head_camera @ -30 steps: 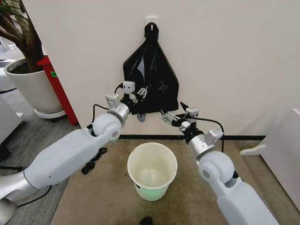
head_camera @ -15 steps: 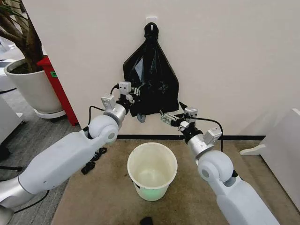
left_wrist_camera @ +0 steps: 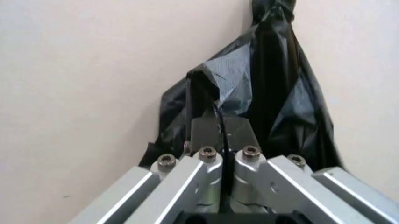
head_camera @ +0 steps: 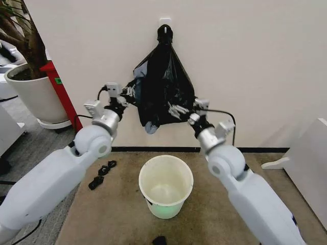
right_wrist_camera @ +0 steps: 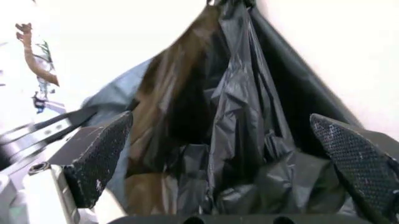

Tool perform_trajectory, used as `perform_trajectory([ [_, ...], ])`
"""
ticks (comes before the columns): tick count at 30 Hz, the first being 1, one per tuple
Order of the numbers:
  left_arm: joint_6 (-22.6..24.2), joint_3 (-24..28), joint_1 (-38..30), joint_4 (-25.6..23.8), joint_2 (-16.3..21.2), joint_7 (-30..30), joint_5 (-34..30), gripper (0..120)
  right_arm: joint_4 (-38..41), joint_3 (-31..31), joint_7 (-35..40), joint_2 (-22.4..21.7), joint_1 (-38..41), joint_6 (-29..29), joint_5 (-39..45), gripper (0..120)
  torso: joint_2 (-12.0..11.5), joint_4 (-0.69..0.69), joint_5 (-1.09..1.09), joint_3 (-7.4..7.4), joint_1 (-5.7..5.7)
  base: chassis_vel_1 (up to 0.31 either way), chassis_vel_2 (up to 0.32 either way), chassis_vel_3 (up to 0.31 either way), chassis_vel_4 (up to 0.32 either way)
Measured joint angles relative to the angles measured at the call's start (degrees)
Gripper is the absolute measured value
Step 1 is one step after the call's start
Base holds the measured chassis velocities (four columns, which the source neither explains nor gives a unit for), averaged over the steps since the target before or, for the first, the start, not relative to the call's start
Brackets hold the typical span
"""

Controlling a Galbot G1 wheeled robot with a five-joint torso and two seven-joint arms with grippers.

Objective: Place the garbage bag over the trash bin.

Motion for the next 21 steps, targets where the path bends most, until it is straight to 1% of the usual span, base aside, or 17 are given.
perform_trajectory([
  [2,-0.01,-0.46,0.62,-0.29,0.18,0.06,0.15,0,-0.49,-0.65,0.93,0.42,0.82,-0.37,-0.01,100,0.0,-0.01,0.0,0.0,0.0,0.0,0.0,0.0,0.0],
  [3,-0.06,-1.95,2.24,-0.89,0.46,0.24,0.49,0,-1.67,-2.26,3.8,1.54,2.68,-1.75,-0.44,100,0.0,-0.01,0.0,0.0,0.0,0.0,0.0,0.0,0.0],
  [6,-0.22,-4.21,5.24,-2.29,0.6,0.62,0.99,0,-3.63,-5.09,8.31,3.82,4.91,-5.18,-3.42,100,0.0,-0.01,-0.01,0.0,0.0,0.0,0.0,0.0,0.0],
  [9,-0.37,-5.2,7.06,-3.19,0.51,0.8,1.49,0,-5.97,-7.14,10.67,6.16,6.51,-7.76,-7.19,100,0.0,-0.02,0.01,0.0,0.0,0.0,0.0,0.0,0.0],
  [11,-0.38,-5.25,7.2,-3.23,0.47,0.82,1.56,0,-6.3,-7.43,11.02,6.6,6.81,-8.27,-7.69,100,0.0,-0.02,0.0,0.0,0.0,0.0,0.0,0.0,0.0],
  [15,-0.45,-5.33,7.41,-3.27,-0.01,0.87,1.8,0,-8.31,-9.17,12.46,8.97,9.45,-11.02,-10.15,100,0.0,-0.02,0.01,0.0,0.0,0.0,0.0,0.0,0.0],
  [17,-0.45,-5.31,7.35,-3.23,-0.06,0.87,1.8,0,-8.74,-9.39,12.48,9.2,9.83,-11.13,-10.58,100,0.0,-0.02,0.01,0.0,0.0,0.0,0.0,0.0,0.0],
  [21,-0.53,-5.04,6.8,-2.98,-0.46,0.88,1.81,0,-12.88,-10.41,12.23,10.49,12.2,-11.23,-12.43,100,0.0,-0.02,0.01,0.0,0.0,0.0,0.0,0.0,0.0],
])
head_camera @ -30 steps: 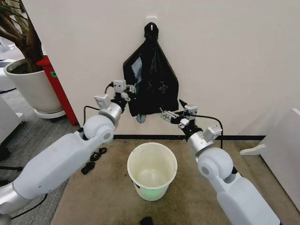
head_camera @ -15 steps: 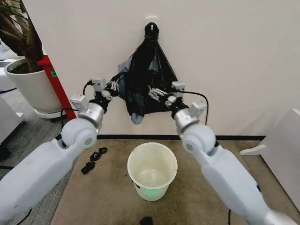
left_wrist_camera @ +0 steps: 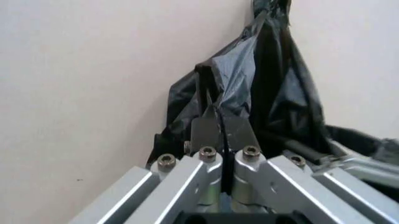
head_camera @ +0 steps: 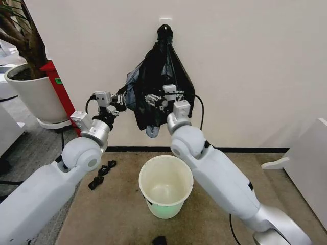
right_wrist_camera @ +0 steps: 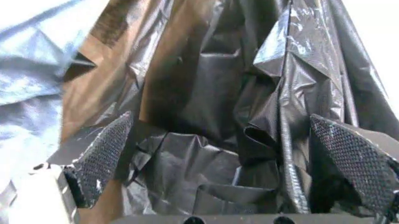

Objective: Place the garbage bag over the trash bin.

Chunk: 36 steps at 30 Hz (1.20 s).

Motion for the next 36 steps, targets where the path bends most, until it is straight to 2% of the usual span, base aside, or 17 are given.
perform_trajectory([
  [9,-0.36,-0.33,0.14,-0.47,0.42,0.1,-0.16,0,-5.27,-0.24,-1.45,-0.74,1.71,1.82,-0.37,97,0.0,0.0,0.01,0.0,0.0,0.0,0.0,0.0,0.0],
  [16,-0.83,-0.53,0.35,-0.75,0.77,0.41,-0.28,0,-6.08,0.06,-2.03,-2.34,1.77,3.07,-0.27,69,0.0,-0.01,0.01,0.0,0.0,0.0,0.0,0.0,0.0],
  [17,-0.83,-0.53,0.35,-0.75,0.77,0.41,-0.28,0,-6.08,0.06,-2.03,-2.34,1.77,3.07,-0.27,69,0.0,-0.01,0.01,0.0,0.0,0.0,0.0,0.0,0.0],
  [24,-1.0,-0.34,0.24,-0.8,0.86,0.49,-0.37,0,-6.13,0.11,-2.43,-2.43,1.96,4.43,0.55,39,0.0,0.0,0.01,0.0,0.0,0.0,0.0,0.0,0.0],
  [26,-1.02,-0.33,0.25,-0.8,0.9,0.51,-0.37,0,-6.13,0.12,-2.43,-2.43,1.95,4.48,0.79,36,0.0,0.0,0.01,0.0,0.0,0.0,0.0,0.0,0.0],
  [36,-1.3,0.03,0.14,-0.62,0.98,0.81,-0.47,0,-5.47,0.19,-2.28,-2.92,0.89,4.81,1.87,0,0.0,0.0,0.01,0.0,0.0,0.0,0.0,0.0,0.0],
])
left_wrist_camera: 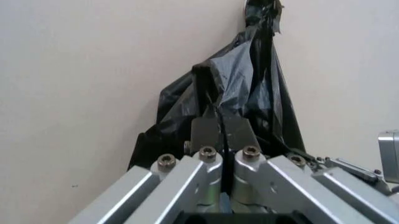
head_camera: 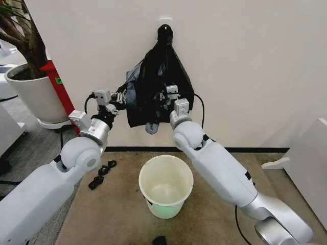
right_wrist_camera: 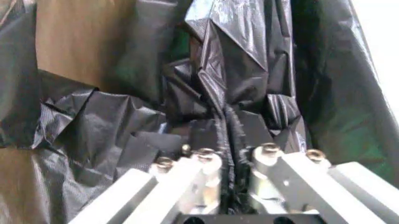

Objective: Place the garbage bag over the trash bin.

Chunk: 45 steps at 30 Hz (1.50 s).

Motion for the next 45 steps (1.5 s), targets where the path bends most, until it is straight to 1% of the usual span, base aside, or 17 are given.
perform_trajectory([
  [10,-0.67,0.35,-0.71,0.62,-0.13,0.6,-0.37,0,1.49,0.6,0.53,-0.56,0.1,0.0,0.83,0,0.0,0.0,0.0,0.0,0.0,0.0,0.0,0.0,0.0],
  [15,-1.39,0.19,-0.56,0.36,-0.01,1.05,-1.8,0,4.93,3.07,1.34,-1.8,0.0,-0.11,1.85,0,0.0,0.02,0.0,0.0,0.0,0.0,0.0,0.0,0.0],
  [17,-1.66,0.03,-0.02,-0.04,-0.09,1.06,-2.25,0,8.39,4.52,1.99,-3.45,-1.14,-0.85,3.91,0,0.0,0.0,0.01,0.0,0.0,0.0,0.0,0.0,0.0],
  [19,-1.83,-0.19,1.01,-0.62,-0.2,1.07,-2.48,0,13.58,6.1,3.37,-6.21,-3.47,-2.55,8.2,0,0.0,0.0,0.01,0.0,0.0,0.0,0.0,0.0,0.0],
  [21,-1.94,-0.44,3.02,-1.57,-0.44,1.06,-2.74,0,19.24,7.22,4.26,-10.55,-7.51,-4.36,13.22,0,0.0,0.0,0.04,-0.01,0.0,0.0,0.0,0.0,0.0],
  [22,-1.93,-0.44,4.31,-2.12,-0.71,0.98,-2.94,0,21.74,7.85,4.06,-13.24,-10.29,-4.75,14.48,0,0.01,0.01,0.02,-0.01,0.0,0.0,0.0,0.0,0.0],
  [23,-1.93,-0.44,4.31,-2.12,-0.71,0.98,-2.94,0,21.74,7.85,4.06,-13.24,-10.29,-4.75,14.48,0,0.01,0.01,0.02,-0.01,0.0,0.0,0.0,0.0,0.0],
  [24,-1.93,-0.43,5.14,-2.53,-0.96,0.88,-3.05,0,23.08,8.27,3.75,-14.84,-12.27,-4.93,15.0,0,0.0,0.01,0.01,-0.01,0.0,0.0,0.0,0.0,0.0],
  [25,-1.9,-0.31,6.79,-3.43,-1.58,0.64,-3.24,0,25.39,8.92,3.4,-17.58,-16.16,-5.2,15.96,0,0.0,-0.04,0.01,-0.01,0.0,0.0,0.0,0.0,0.0],
  [26,-1.78,0.01,8.57,-4.56,-2.34,0.37,-3.36,0,27.37,9.84,3.41,-19.45,-19.64,-5.4,16.75,0,0.01,-0.04,0.05,-0.01,0.0,0.0,0.0,0.0,0.0],
  [28,-1.49,0.47,10.52,-6.07,-3.29,-0.15,-3.57,0,29.44,11.45,3.38,-20.66,-23.45,-5.5,16.93,0,0.01,-0.05,0.0,-0.01,0.0,0.0,0.0,0.0,0.0],
  [33,-0.59,1.21,12.31,-9.1,-4.63,-1.05,-4.53,0,32.51,13.79,3.41,-22.05,-25.93,-5.61,17.03,0,0.01,0.01,0.0,-0.01,0.0,0.0,0.0,0.0,0.0],
  [38,-0.42,1.09,11.29,-10.36,-3.93,-1.18,-5.59,0,33.47,15.19,3.38,-22.63,-24.72,-5.57,17.13,0,0.01,0.0,0.01,-0.01,0.0,0.0,0.0,0.0,0.0],
  [40,-0.56,0.87,10.61,-10.39,-3.44,-1.13,-5.92,0,33.26,15.49,2.47,-22.31,-24.33,-5.14,16.25,0,0.01,0.01,0.01,0.0,0.0,0.0,0.0,0.0,0.0],
  [43,-0.78,0.51,8.94,-10.01,-2.78,-1.01,-6.55,0,31.66,15.85,-1.78,-20.35,-23.01,-2.8,11.55,0,0.01,0.0,0.01,0.0,0.0,0.0,0.0,0.0,0.0],
  [44,-0.79,0.51,8.68,-9.84,-2.7,-0.95,-6.58,0,31.03,15.78,-2.92,-19.81,-22.5,-2.23,9.78,5,0.01,0.0,0.0,0.0,0.0,0.0,0.0,0.0,0.0],
  [45,-0.79,0.51,8.68,-9.84,-2.7,-0.95,-6.58,0,31.03,15.78,-2.92,-19.81,-22.5,-2.23,9.78,5,0.01,0.0,0.0,0.0,0.0,0.0,0.0,0.0,0.0],
])
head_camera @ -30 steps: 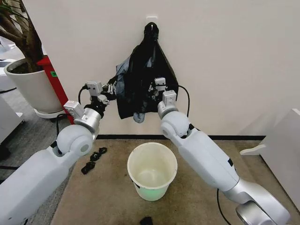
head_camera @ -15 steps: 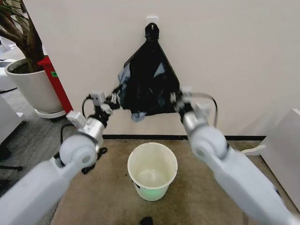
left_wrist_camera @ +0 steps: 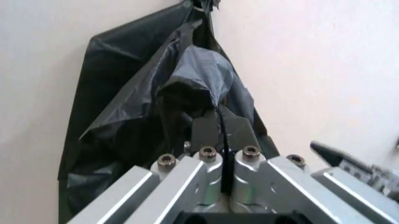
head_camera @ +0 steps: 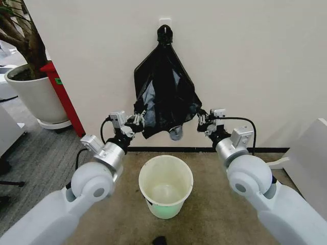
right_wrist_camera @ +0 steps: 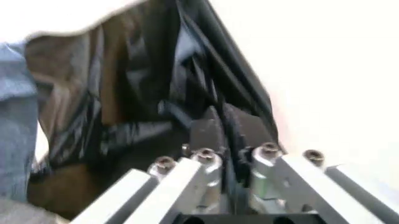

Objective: Place the garbage bag over the trash bin.

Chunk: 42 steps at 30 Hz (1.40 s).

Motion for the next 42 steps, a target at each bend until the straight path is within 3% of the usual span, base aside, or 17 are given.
perform_trajectory([
  [6,-0.02,0.09,-0.72,0.38,0.12,0.33,-0.04,0,-6.09,-2.23,-5.42,2.1,3.88,2.79,-11.48,27,0.0,0.0,0.0,0.01,0.0,0.0,0.0,0.0,0.0],
  [15,-0.03,0.25,-1.23,1.06,-0.16,0.67,0.2,0,-8.45,-8.99,-3.19,5.47,9.34,1.53,-9.11,61,0.0,0.01,-0.01,0.01,0.0,0.0,0.0,0.0,0.0],
  [17,-0.03,0.26,-1.27,1.06,-0.16,0.69,0.2,0,-8.73,-9.24,-3.18,5.59,9.68,1.53,-9.07,64,0.0,0.01,-0.01,0.01,0.0,0.0,0.0,0.0,0.0],
  [22,-0.07,0.24,-1.3,0.94,0.04,0.99,0.3,0,-12.95,-12.0,-3.16,6.11,12.96,1.6,-8.77,88,-0.01,0.01,-0.01,0.01,0.0,0.0,0.0,0.0,0.0],
  [27,-0.2,-0.14,-1.03,0.68,0.07,1.22,0.36,0,-15.8,-12.64,-3.07,6.63,13.81,1.84,-8.04,98,-0.01,0.0,0.0,0.01,0.0,0.0,0.0,0.0,0.0],
  [33,-0.3,-0.23,-0.85,0.59,-0.16,1.41,0.51,0,-21.19,-13.14,-3.11,7.31,15.77,2.95,-8.02,100,-0.01,0.0,0.0,0.01,0.0,0.0,0.0,0.0,0.0],
  [42,-0.48,-0.23,-0.42,0.6,-0.48,1.78,0.9,0,-25.74,-13.1,-2.11,7.78,18.38,3.96,-7.97,74,-0.01,0.0,0.0,0.0,0.0,0.0,0.0,0.0,0.0],
])
